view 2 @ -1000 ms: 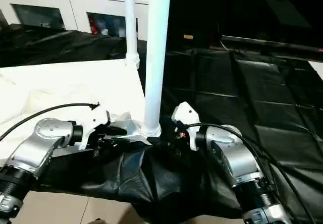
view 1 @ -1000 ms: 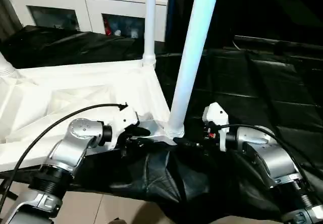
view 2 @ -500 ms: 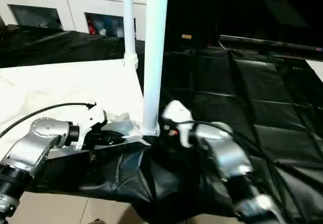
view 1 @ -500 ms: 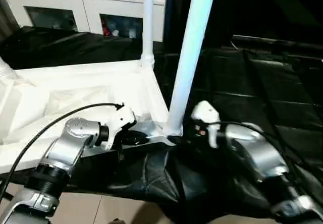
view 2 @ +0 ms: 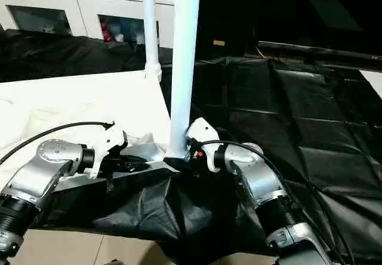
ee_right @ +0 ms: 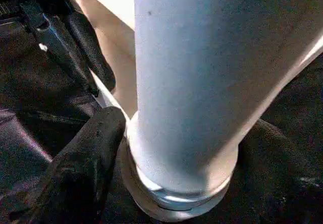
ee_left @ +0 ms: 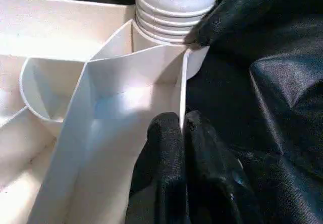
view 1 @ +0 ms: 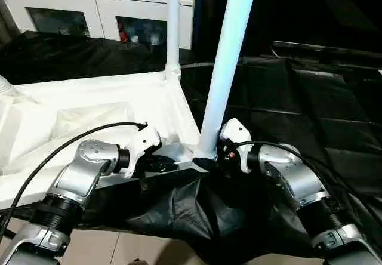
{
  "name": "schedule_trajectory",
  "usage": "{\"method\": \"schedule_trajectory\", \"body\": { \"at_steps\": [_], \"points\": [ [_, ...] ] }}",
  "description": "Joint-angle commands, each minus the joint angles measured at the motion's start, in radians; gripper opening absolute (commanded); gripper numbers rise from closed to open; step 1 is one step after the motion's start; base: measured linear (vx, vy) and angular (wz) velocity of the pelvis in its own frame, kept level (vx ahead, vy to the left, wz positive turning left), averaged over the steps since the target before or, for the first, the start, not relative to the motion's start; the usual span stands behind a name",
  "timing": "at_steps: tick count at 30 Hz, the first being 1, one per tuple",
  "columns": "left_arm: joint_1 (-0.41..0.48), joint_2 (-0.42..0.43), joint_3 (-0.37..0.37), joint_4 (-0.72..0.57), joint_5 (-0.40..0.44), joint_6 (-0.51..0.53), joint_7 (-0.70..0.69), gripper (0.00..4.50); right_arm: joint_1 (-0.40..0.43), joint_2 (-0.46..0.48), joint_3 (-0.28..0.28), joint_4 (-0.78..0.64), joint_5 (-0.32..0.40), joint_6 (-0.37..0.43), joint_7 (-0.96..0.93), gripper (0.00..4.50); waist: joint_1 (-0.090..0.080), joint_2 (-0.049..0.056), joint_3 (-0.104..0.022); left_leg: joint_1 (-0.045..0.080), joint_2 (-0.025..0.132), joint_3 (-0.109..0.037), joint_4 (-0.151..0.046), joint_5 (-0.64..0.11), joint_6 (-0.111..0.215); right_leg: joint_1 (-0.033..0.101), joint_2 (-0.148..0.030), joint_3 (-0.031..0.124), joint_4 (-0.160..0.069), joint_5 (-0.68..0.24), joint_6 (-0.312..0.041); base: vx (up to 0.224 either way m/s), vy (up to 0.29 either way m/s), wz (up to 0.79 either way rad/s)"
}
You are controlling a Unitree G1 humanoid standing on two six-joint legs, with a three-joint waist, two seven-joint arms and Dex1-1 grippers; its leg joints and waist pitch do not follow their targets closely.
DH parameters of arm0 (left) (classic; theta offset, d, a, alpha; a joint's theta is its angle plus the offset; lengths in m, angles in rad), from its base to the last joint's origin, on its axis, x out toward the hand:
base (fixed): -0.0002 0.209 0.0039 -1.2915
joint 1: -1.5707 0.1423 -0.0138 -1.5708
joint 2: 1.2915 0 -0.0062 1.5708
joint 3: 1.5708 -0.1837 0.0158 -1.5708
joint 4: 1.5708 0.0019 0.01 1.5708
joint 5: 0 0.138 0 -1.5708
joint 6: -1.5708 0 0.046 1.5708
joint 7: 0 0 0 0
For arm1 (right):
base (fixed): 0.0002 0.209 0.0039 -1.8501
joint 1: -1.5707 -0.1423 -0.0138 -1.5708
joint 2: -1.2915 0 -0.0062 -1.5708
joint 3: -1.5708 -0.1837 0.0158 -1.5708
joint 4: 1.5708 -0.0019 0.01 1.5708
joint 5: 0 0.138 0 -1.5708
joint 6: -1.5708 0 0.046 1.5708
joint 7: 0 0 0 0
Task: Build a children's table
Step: Rotate leg to tighten
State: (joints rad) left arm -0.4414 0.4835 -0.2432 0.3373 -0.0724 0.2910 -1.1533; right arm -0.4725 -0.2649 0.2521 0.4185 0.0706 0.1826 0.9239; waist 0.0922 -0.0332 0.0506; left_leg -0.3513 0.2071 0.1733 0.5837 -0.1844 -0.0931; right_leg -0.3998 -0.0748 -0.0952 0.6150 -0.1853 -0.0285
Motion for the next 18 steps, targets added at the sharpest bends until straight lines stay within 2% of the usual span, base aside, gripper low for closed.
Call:
{"method": "schedule_trajectory", "body": {
  "at_steps": [1,3,4,8,15,18],
  "points": [
    [0.012,-0.003,-0.013,-0.014,-0.010,0.015,-0.004,0.00,-0.026,0.004,0.000,0.019,0.003,-0.016,0.004,3.23,0.004,0.006,-0.064,0.002,0.027,-0.006,-0.065,-0.157,0.028,0.060,-0.073,0.061,-0.063,-0.142,-0.196,0.000,0.000,0.00],
    [0.013,-0.001,-0.011,-0.016,-0.011,0.017,-0.002,0.00,-0.031,0.008,0.004,0.032,-0.001,-0.021,0.005,3.11,0.002,0.007,-0.064,0.002,0.027,-0.006,-0.066,-0.163,0.026,0.058,-0.073,0.060,-0.064,-0.154,-0.199,0.000,0.000,0.00],
    [0.014,0.000,-0.010,-0.017,-0.010,0.017,-0.001,0.00,-0.033,0.010,0.004,0.038,-0.002,-0.022,0.005,2.89,0.003,0.008,-0.065,0.003,0.028,-0.006,-0.065,-0.160,0.025,0.059,-0.073,0.061,-0.063,-0.150,-0.198,0.000,0.000,0.00],
    [0.016,0.000,-0.006,-0.016,-0.009,0.014,0.005,0.00,-0.040,0.021,0.004,0.056,-0.005,-0.027,-0.004,2.72,0.002,0.007,-0.064,0.002,0.027,-0.006,-0.066,-0.159,0.027,0.059,-0.073,0.061,-0.063,-0.149,-0.198,0.000,0.000,0.00],
    [0.008,-0.015,0.013,0.006,0.009,0.007,0.073,0.00,-0.043,0.065,0.003,0.102,-0.021,-0.032,-0.066,2.69,-0.001,0.006,-0.063,0.003,0.028,-0.007,-0.067,-0.177,0.015,0.057,-0.074,0.061,-0.067,-0.194,-0.185,0.000,0.000,0.00],
    [-0.013,-0.042,0.022,0.029,0.030,0.020,0.147,0.00,-0.050,0.108,-0.018,0.145,-0.033,-0.023,-0.167,2.68,-0.004,0.005,-0.059,0.005,0.026,-0.005,-0.068,-0.187,0.008,0.052,-0.073,0.062,-0.071,-0.221,-0.180,0.000,0.000,0.00]
  ]
}}
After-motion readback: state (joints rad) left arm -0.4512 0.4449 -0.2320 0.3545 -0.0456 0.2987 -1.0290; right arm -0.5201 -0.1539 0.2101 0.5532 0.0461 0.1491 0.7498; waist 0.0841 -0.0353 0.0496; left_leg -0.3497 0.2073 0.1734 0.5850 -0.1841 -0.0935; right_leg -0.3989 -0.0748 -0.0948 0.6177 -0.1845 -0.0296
